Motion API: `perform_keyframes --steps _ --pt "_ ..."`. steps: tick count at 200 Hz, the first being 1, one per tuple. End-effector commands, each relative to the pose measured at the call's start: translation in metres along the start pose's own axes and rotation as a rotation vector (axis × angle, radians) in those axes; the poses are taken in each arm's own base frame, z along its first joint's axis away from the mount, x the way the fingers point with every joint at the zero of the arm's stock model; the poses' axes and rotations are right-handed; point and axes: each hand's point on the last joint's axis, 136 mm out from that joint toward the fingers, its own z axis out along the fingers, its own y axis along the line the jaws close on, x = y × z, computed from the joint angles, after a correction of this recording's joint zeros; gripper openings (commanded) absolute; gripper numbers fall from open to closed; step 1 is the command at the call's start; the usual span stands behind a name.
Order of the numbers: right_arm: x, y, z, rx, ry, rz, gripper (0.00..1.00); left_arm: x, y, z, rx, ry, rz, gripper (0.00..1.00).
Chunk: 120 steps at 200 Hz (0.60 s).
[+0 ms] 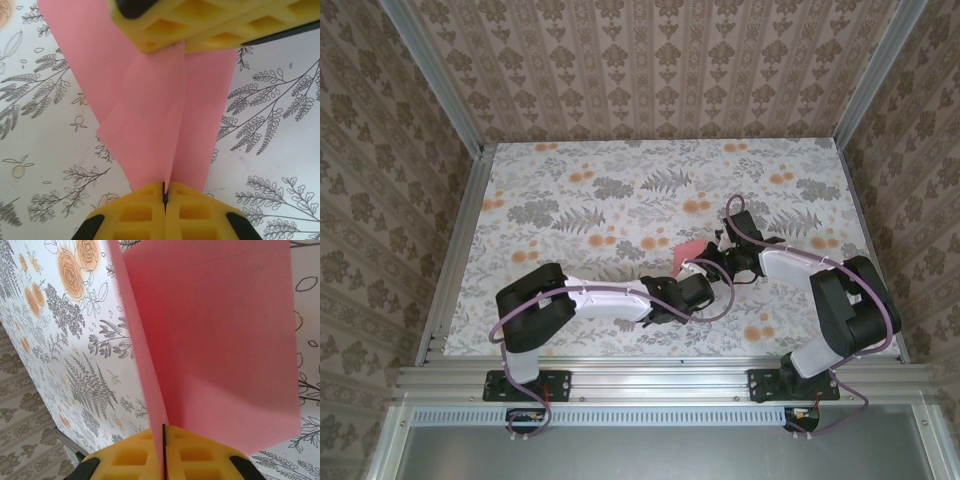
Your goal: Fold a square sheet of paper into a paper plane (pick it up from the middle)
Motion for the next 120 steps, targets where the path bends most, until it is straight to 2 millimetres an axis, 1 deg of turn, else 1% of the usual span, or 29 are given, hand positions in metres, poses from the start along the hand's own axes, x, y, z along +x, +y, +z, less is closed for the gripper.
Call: perform_keyframes --steps 1,48,53,61,82,93,120 --pt "0.0041 0.0104 -0.0036 -0.022 0.023 -0.020 0.11 -0.0009 0.0015 0.0026 0.047 -0.001 -0.085 0.00" --pt "0.0042 0.0120 -0.0052 -0.017 0.026 -0.041 0.13 0.0041 0.0083 0.0056 0.128 -0.017 -0.207 0.00" --pt "0.0042 0.0119 -0.0051 -0.017 0.027 -0.042 0.15 0.0033 0.0077 0.0048 0.145 -0.023 -0.217 0.00" --pt "0.0038 0.0123 -0.0053 -0.015 0.027 -0.045 0.20 0.0037 0.0082 0.0043 0.162 -0.030 -0.233 0.00" --pt "0.0030 0.0137 -0.0068 -0.014 0.024 -0.058 0.22 0.0037 0.0074 0.0026 0.219 -0.040 -0.262 0.00" --pt "0.0020 0.0148 -0.0079 -0.012 0.020 -0.066 0.27 0.0044 0.0083 0.0024 0.234 -0.040 -0.276 0.00" --pt "0.0003 0.0174 -0.0103 -0.011 0.018 -0.081 0.34 0.0058 0.0085 0.0041 0.285 -0.032 -0.307 0.00"
